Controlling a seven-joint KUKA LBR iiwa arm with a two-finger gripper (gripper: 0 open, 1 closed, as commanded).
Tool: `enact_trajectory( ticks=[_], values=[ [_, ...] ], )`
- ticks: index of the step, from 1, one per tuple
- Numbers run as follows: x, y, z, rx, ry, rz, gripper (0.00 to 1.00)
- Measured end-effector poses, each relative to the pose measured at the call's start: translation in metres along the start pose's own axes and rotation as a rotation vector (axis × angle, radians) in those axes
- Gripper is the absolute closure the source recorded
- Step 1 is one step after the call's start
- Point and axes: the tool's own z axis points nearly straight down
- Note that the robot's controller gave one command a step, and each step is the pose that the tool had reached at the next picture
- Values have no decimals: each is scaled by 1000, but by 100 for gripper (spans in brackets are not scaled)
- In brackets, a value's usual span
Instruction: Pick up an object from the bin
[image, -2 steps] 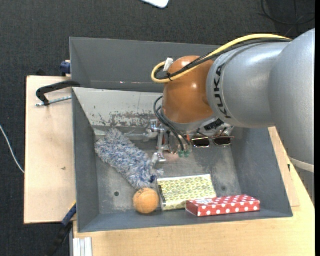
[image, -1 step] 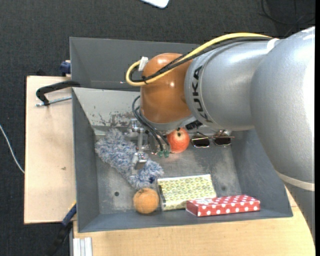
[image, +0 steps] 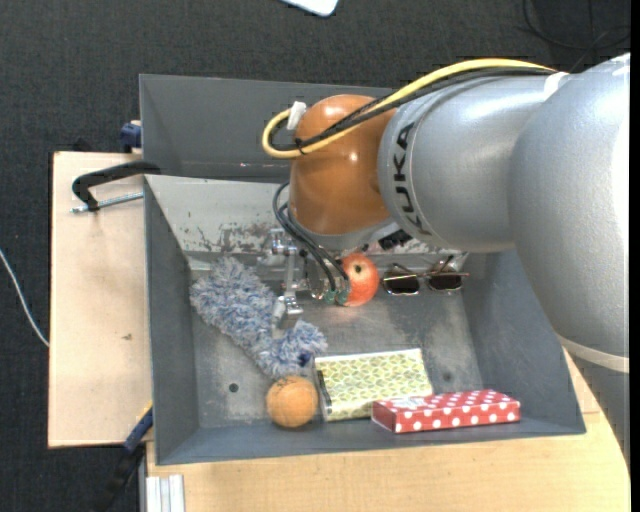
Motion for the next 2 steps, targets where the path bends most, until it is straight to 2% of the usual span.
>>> enact_trajectory(
  ticks=[1, 2],
  values=[
    [11, 10, 40, -1, -2, 118, 0],
    [13, 32, 69, -1, -5, 223, 100]
  ],
)
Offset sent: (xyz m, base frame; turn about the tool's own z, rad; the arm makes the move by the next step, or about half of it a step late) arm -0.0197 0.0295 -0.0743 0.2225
